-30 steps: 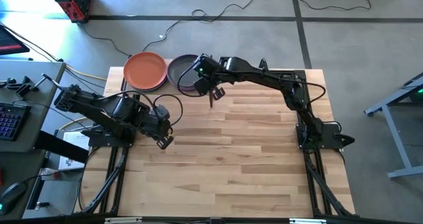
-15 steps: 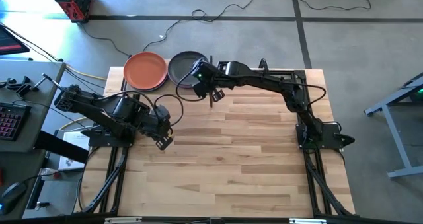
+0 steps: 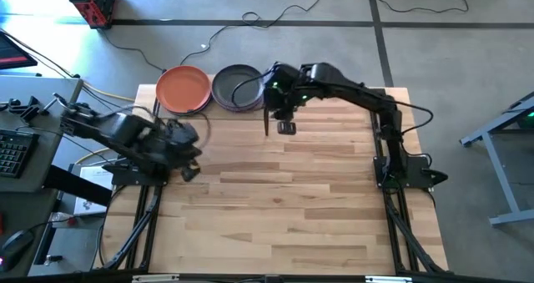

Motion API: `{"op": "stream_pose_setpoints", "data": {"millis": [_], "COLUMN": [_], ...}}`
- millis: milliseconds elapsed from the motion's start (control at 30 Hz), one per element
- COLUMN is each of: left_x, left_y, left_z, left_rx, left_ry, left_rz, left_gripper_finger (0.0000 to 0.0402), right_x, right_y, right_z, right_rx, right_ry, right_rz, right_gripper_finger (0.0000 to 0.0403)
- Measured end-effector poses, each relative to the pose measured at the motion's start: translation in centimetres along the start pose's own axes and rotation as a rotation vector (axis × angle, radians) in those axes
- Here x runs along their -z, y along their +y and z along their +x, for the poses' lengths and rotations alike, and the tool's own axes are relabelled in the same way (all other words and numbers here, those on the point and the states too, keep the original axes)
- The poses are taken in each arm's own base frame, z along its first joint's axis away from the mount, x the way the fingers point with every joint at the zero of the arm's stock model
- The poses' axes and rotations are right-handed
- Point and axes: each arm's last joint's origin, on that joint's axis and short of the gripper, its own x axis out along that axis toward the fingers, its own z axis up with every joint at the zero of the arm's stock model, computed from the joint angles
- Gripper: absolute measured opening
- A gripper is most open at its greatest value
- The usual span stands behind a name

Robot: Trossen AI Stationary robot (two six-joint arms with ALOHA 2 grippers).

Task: Place and stack plates onto a shelf
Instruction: Return to Home Position

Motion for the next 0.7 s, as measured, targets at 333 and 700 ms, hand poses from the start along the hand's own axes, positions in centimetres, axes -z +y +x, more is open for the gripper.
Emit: {"op": "stream_pose_setpoints", "data": {"millis": [333, 700], "left_x": [5.4, 11.0], "left_y": [5.5, 7.5], "left_z": [-0.8, 4.3], "left_rx": [0.264, 0.593], "left_ry": [-0.294, -0.541], "left_rz": [-0.042, 0.252], "left_gripper_finger": [0.0000, 0.0000], "right_x": [-0.4, -1.0], "right_y": [3.2, 8.6], "right_z": [-1.7, -2.6], "right_rx": [-0.045, 0.092], "right_ry": [-0.001, 0.035], "right_rz": [0.156, 0.278], "right_gripper_finger": [0.0032, 0.0024]}}
